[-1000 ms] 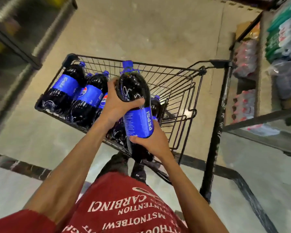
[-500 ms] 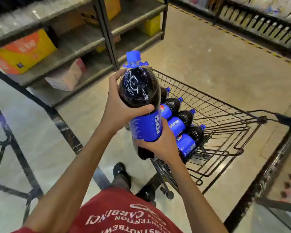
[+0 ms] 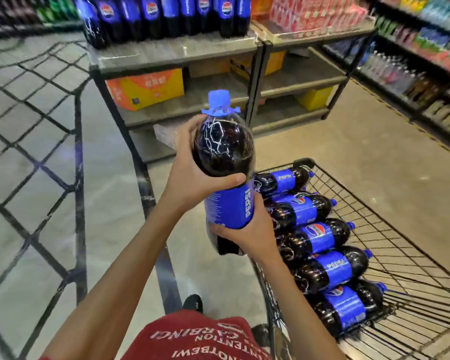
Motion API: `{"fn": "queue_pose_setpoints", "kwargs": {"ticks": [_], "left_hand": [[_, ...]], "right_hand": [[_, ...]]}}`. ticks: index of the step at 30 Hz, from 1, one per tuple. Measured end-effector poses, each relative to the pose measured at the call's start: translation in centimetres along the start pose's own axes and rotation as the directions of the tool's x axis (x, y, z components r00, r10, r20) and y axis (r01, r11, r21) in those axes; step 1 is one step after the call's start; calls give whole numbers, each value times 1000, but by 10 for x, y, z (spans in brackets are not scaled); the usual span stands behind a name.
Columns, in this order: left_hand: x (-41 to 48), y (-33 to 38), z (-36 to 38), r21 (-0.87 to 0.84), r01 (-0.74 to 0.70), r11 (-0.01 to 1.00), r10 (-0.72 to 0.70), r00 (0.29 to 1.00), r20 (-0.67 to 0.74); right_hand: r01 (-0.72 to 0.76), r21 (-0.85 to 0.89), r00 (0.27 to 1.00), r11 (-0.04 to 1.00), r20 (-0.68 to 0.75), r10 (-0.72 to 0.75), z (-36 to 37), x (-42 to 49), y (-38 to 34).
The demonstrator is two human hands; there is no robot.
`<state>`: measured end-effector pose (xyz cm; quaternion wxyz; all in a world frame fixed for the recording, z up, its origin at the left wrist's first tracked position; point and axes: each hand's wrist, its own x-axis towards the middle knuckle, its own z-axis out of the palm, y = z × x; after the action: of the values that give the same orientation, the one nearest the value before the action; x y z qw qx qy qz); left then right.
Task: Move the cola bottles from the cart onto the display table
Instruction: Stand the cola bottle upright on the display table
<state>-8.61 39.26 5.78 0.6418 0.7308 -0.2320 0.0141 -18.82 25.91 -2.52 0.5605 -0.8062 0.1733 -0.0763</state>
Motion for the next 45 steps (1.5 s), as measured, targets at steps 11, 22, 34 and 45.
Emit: {"fn": "queue_pose_setpoints", "kwargs": {"ticks": [11,22,34,45], "left_hand": [[70,-39,-111,62,10,998,-3,992,-124],[129,-71,-169,82,36,996,-15,970,-244],[262,-113,-191,111,90,990,-50,946,-320],[385,-167,-205,111,99,989,-53,932,-358]], "right_hand": [[115,23,986,993,117,-117,108,96,-49],[154,58,955,986,247,-164,169,179,-74],[151,87,924,985,342,-172,202,336,-97],[158,86,906,984,384,-179,226,474,-111]]}}
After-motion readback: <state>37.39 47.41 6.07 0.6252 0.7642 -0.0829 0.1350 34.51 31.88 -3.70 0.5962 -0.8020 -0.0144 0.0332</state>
